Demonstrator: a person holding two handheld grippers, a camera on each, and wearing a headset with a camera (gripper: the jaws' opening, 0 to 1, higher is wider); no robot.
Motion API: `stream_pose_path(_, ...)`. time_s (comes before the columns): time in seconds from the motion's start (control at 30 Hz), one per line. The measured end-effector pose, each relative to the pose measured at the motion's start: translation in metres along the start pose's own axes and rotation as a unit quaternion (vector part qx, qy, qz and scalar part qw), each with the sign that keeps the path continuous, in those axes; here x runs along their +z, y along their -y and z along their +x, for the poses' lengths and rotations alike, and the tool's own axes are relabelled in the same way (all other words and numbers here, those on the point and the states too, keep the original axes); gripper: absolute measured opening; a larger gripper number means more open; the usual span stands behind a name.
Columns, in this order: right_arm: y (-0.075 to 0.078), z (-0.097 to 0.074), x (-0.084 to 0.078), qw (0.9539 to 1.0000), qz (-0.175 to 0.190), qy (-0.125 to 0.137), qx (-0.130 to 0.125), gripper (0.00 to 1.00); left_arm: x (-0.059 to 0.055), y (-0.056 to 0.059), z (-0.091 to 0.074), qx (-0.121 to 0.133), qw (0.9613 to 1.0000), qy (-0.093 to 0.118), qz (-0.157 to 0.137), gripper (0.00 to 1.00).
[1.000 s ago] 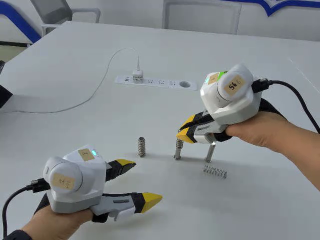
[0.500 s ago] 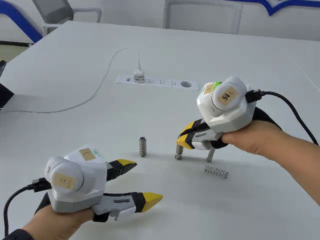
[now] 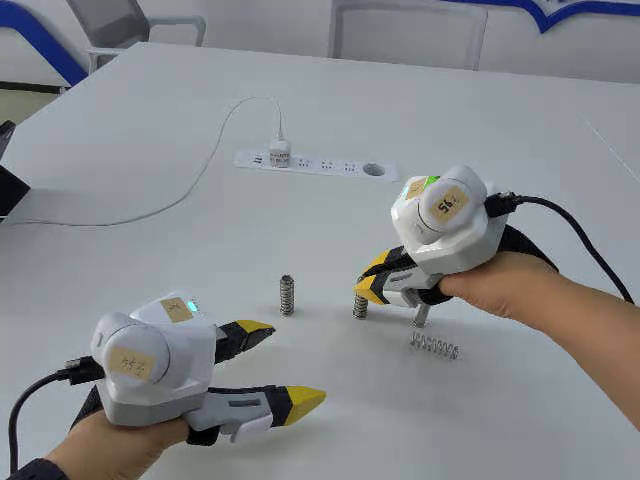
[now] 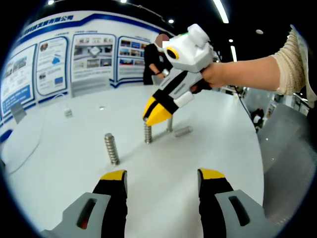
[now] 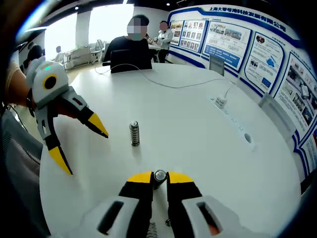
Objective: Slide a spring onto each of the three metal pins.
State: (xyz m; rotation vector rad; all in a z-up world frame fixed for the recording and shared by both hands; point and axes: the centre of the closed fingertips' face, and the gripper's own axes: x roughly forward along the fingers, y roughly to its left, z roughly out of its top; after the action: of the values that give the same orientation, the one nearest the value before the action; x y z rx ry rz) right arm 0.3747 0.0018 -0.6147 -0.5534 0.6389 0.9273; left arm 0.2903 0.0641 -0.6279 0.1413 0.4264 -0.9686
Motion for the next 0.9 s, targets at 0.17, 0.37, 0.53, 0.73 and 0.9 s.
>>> stream_pose_path(0.17, 0.0, 0.001, -0.001, 1.0, 0.005, 0.002, 0.0, 0.12, 0.0, 0.0, 0.0, 0.0, 1.0, -0.001, 0.001, 0.58)
stream_pose_path(0.37, 0.0, 0.002, -0.002, 1.0, 0.004, 0.001, 0.0, 0.12, 0.001, 0.0, 0.0, 0.0, 1.0, -0.001, 0.002, 0.58)
stream_pose_path(0.53, 0.001, 0.001, -0.003, 1.0, 0.005, 0.002, -0.002, 0.16, 0.002, 0.0, 0.0, -0.001, 1.0, 0.0, 0.003, 0.58)
stream_pose_path(0.73, 0.002, -0.005, -0.004, 0.9999, 0.009, 0.008, -0.007, 0.17, 0.003, -0.001, 0.0, 0.0, 1.0, 0.001, 0.004, 0.58)
stream_pose_path(0.9, 0.004, -0.016, -0.001, 0.9997, 0.005, 0.018, -0.015, 0.18, 0.003, -0.001, 0.0, 0.001, 1.0, 0.001, 0.004, 0.58)
